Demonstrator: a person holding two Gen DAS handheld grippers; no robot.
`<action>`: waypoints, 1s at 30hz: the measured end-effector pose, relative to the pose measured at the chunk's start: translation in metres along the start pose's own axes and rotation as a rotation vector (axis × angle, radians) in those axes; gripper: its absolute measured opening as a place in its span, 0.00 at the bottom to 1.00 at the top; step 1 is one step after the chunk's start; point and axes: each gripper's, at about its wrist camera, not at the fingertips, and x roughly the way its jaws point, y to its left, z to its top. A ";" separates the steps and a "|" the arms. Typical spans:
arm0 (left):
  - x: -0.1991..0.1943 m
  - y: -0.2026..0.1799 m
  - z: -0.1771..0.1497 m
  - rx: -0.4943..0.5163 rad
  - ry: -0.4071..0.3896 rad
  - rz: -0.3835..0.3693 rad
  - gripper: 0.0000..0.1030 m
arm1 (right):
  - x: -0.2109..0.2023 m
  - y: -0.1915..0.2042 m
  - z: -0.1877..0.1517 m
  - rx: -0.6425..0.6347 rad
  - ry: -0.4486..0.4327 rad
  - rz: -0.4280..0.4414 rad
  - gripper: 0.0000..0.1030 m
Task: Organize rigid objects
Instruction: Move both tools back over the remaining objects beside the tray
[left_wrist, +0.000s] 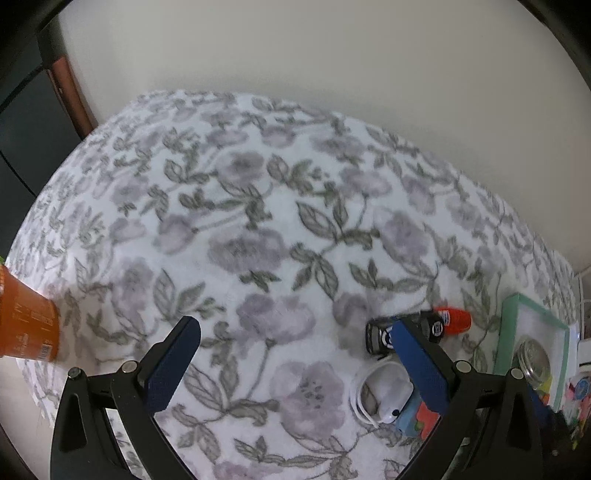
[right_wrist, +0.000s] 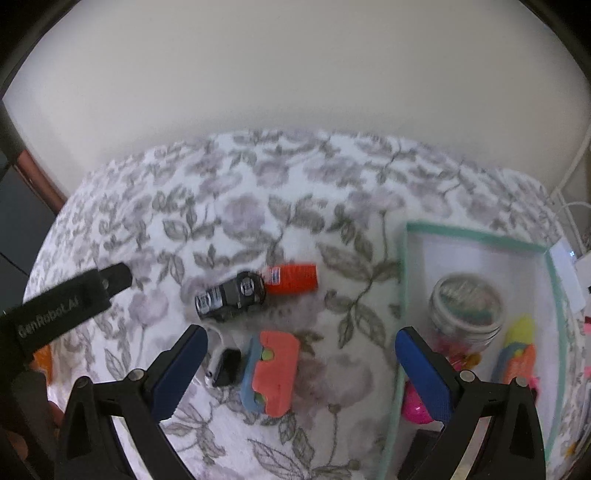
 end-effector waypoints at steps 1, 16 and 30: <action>0.004 -0.002 -0.002 0.001 0.010 -0.006 1.00 | 0.008 0.002 -0.004 -0.008 0.021 -0.002 1.00; 0.045 -0.030 -0.024 0.040 0.179 -0.120 1.00 | 0.045 0.002 -0.024 -0.056 0.128 -0.015 1.00; 0.071 -0.038 -0.040 0.049 0.240 -0.119 1.00 | 0.065 0.006 -0.033 -0.066 0.151 -0.018 1.00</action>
